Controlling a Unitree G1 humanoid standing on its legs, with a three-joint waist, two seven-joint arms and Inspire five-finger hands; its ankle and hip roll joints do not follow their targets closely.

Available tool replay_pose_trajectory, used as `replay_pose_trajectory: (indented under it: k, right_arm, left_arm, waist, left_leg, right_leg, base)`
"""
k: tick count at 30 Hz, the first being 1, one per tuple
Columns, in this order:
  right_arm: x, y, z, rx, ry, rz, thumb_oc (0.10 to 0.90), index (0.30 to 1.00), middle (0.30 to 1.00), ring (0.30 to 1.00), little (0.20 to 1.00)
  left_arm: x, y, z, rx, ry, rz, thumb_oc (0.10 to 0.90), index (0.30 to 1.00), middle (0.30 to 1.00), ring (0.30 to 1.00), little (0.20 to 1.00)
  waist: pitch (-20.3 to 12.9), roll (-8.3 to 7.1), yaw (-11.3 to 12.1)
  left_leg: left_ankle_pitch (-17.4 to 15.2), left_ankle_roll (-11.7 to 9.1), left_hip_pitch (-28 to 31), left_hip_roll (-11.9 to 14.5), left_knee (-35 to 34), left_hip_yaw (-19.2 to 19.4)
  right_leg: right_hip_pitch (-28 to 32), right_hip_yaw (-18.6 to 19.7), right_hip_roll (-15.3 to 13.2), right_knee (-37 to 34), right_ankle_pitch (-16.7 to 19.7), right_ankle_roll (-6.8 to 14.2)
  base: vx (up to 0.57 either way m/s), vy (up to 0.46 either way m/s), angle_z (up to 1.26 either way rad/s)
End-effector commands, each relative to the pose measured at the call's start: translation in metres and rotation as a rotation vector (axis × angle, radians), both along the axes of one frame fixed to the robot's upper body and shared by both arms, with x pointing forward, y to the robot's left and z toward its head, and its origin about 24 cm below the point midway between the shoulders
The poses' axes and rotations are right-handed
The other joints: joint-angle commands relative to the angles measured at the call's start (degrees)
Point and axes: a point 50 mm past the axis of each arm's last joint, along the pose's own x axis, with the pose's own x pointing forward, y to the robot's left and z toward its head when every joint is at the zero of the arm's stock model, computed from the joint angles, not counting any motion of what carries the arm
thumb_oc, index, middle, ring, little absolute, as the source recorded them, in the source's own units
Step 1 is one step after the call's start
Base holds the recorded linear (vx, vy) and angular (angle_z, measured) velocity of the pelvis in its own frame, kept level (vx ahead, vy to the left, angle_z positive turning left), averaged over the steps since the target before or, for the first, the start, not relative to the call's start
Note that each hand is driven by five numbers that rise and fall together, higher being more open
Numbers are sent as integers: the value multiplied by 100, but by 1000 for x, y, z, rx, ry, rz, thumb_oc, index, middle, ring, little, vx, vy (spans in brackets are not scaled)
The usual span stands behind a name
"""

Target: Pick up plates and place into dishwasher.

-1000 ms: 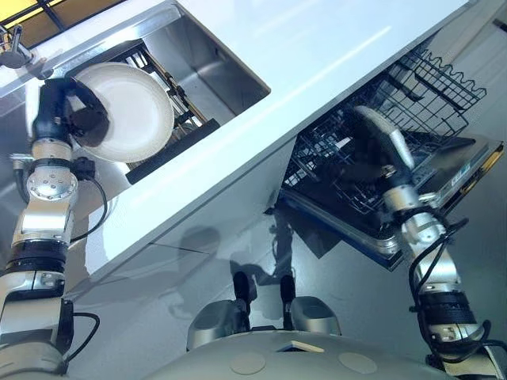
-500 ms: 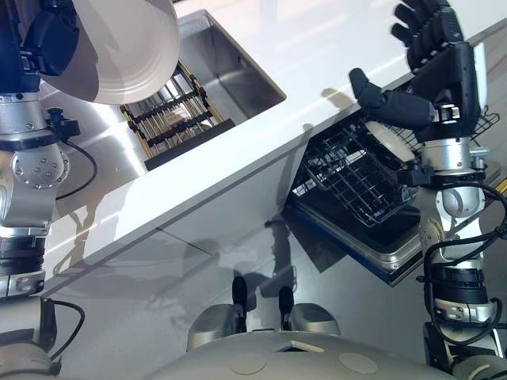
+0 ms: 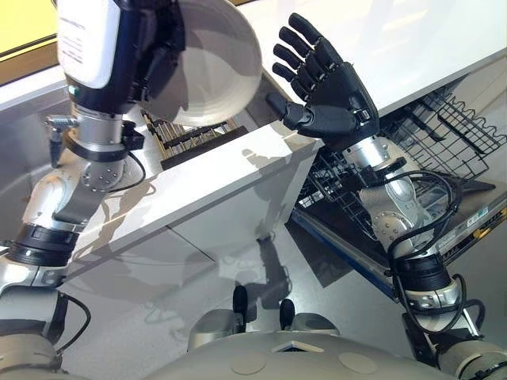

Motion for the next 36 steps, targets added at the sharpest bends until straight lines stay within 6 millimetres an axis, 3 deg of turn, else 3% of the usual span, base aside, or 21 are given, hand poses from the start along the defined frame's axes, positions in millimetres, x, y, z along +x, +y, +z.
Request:
replay_pose_trajectory:
  k: [1,10,19,20,21,22,28,36]
  right_arm:
    - [-16,17,56,173,-279,84,800,900,900,900,900]
    - [-16,32,48,204,-222,100,800,900,900,900,900]
    - [-8,42,20,117,-71,125,800,900,900,900,900]
    - [-7,42,18,104,-69,117,665,785,785,785,765]
    - [-6,41,15,89,-63,107,333,500,500,500,433]
    - [-5,39,12,84,-52,95,100,300,300,300,200]
    - [-2,27,3,73,-29,11,100,300,300,300,200]
    - [4,7,-10,31,45,-76,100,300,300,300,200]
  left_arm:
    - [0,-13,35,-98,-243,-95,100,300,300,300,200]
    - [1,-41,12,-111,-229,-206,100,300,300,300,200]
    - [-1,-59,3,-109,-196,-302,100,300,300,300,200]
    - [-2,-60,2,-107,-193,-309,100,300,300,300,200]
    - [-2,-62,1,-107,-189,-320,100,300,300,300,200]
    - [-3,-63,0,-110,-183,-331,100,300,300,300,200]
    - [-10,-65,-7,-102,-183,-348,100,300,300,300,200]
    - [-9,-44,-3,-90,-221,-236,100,300,300,300,200]
  waist:
    - [-1089,-75,-52]
    - [-1120,-94,-116]
    - [-1109,-127,-166]
    - [-1106,-131,-169]
    - [-1104,-134,-171]
    - [-1101,-137,-172]
    - [-1055,-143,-171]
    - [-1062,-117,-154]
  left_leg:
    - [-800,-133,280,114,5,531]
    - [-842,-85,297,116,5,569]
    - [-852,-64,300,122,5,555]
    - [-854,-63,301,124,5,557]
    - [-857,-62,300,125,5,555]
    - [-858,-61,302,124,5,549]
    - [-852,-60,301,123,5,522]
    - [-841,-74,301,129,5,450]
  right_leg:
    - [-240,-231,311,156,-297,53]
    - [-267,-116,342,143,-297,54]
    - [-302,-56,358,201,-320,57]
    - [-304,-55,357,204,-323,57]
    - [-308,-51,359,206,-324,58]
    - [-309,-51,359,204,-323,59]
    - [-317,-37,360,203,-311,67]
    - [-287,-74,340,220,-322,61]
  base:
    - [42,-8,-5]
    - [27,-1,-7]
    - [0,0,0]
    - [0,0,0]
    - [0,0,0]
    - [0,0,0]
    - [0,0,0]
    - [4,1,0]
